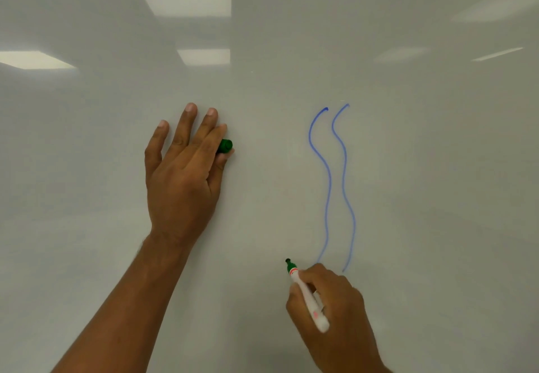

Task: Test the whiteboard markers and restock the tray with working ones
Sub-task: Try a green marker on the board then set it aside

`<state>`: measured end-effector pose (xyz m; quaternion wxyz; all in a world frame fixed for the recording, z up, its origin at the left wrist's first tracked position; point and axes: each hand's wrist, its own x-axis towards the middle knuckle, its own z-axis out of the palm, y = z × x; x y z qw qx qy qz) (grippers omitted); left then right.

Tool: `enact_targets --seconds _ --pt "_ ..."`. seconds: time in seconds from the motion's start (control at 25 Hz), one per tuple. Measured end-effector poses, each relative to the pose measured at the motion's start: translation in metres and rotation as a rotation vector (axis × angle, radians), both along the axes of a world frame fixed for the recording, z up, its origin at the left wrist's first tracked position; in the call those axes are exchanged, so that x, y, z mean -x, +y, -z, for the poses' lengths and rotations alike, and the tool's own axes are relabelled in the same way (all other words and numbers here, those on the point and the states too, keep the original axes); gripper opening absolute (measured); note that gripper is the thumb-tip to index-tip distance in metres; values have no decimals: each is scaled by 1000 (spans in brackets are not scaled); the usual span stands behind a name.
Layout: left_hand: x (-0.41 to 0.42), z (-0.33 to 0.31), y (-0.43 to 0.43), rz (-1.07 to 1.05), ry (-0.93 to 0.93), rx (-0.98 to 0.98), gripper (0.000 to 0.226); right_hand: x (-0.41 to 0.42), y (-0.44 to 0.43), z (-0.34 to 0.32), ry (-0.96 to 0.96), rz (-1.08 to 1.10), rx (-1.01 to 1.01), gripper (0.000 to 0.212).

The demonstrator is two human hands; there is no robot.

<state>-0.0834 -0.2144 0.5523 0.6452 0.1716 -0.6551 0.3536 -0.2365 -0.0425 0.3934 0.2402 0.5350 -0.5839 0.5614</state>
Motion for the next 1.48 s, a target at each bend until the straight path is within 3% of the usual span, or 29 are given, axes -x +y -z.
enact_targets --seconds 0.08,0.16,0.4,0.6,0.84,1.08,1.32,1.48 --pt "0 0 1 1 6 -3 36 6 8 -16 -157 -160 -48 9" --pt "0 0 1 -1 10 0 36 10 17 -43 -226 -267 28 5" --pt "-1 0 1 2 2 -4 37 15 15 -150 -122 -246 380 7" --pt "-1 -1 3 -11 -4 -6 36 26 -4 -183 -1 -121 408 5" --pt "0 0 2 -16 -7 3 36 20 -11 -155 216 -8 319 12" --pt "0 0 2 -27 0 11 36 23 11 -46 323 127 142 12" --pt "1 0 1 -23 -1 7 36 11 13 14 325 176 51 13" --pt "1 0 4 -18 -10 -1 37 14 22 5 148 22 -38 12"
